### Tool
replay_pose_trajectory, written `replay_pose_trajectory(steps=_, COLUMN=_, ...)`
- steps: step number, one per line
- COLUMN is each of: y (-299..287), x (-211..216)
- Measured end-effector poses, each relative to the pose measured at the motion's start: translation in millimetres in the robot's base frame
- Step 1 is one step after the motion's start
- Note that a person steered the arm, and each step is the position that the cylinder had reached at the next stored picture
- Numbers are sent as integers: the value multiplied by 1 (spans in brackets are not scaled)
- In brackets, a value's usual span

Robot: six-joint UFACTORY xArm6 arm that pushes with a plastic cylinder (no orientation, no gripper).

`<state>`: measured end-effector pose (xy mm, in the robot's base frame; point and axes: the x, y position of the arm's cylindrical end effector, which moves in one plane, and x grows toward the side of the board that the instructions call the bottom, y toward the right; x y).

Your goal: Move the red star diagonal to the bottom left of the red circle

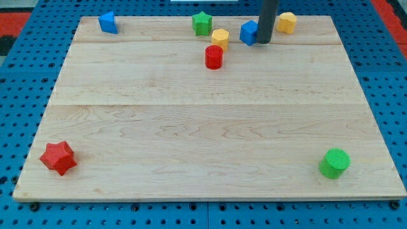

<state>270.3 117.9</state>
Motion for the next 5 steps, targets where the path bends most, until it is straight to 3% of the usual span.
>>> replay_pose_trajectory(steps=1, y=11, x=16)
replay_pose_trajectory(steps=2, y=30, x=64)
replay_pose_trajectory(steps=3, y=3, x=145)
replay_pose_trajectory(steps=5, y=-177, x=342)
